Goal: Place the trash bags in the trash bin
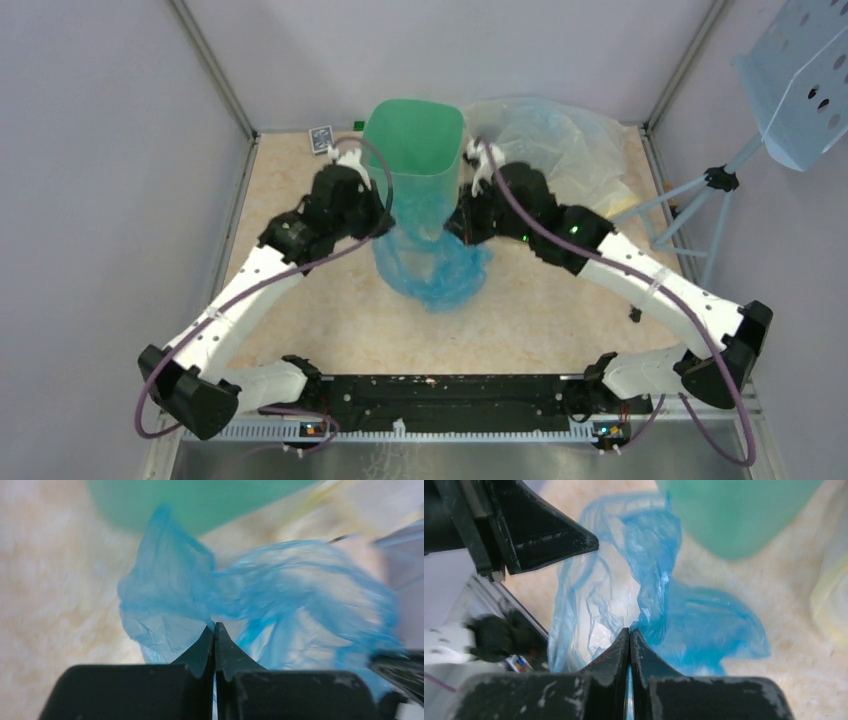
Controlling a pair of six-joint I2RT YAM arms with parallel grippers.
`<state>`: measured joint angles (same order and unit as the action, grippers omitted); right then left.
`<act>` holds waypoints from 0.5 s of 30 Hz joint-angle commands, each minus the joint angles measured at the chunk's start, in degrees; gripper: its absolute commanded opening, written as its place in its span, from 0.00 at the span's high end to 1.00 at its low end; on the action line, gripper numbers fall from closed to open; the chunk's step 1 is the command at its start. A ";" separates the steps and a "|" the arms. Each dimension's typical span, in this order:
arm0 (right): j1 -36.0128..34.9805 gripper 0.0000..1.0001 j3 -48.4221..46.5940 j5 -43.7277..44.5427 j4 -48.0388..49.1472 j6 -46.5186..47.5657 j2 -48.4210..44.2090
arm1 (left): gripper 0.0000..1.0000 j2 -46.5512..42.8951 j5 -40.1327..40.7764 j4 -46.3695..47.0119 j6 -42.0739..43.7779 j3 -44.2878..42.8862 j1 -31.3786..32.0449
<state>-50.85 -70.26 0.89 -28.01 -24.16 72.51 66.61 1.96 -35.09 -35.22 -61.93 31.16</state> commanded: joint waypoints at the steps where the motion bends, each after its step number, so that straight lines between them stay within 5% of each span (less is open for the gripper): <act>1: 2.67 1.00 -30.86 -3.58 -6.19 5.14 3.22 | 1.00 -0.32 -3.66 -7.06 6.75 -30.68 -0.20; 4: 2.69 1.00 -56.75 -5.95 -13.41 7.54 10.50 | 1.00 1.19 -4.66 -8.01 8.36 -50.96 -0.18; 7: 2.71 1.00 -68.20 -7.19 -16.49 6.63 12.99 | 1.00 -1.95 -7.01 -1.29 7.71 -54.30 -0.14; 10: 2.69 1.00 -53.24 -5.39 -12.79 5.35 6.41 | 1.00 -9.22 -6.48 3.88 6.88 -43.29 -0.18; 15: 2.86 1.00 -4.02 -3.54 -0.22 -0.75 -10.24 | 1.00 -21.28 -14.42 10.59 3.03 -9.14 -0.13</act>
<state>-48.21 -103.77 -3.73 -28.49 -20.18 64.95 45.76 -5.06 -24.01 -29.43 -94.30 31.16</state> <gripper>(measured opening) 0.004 0.003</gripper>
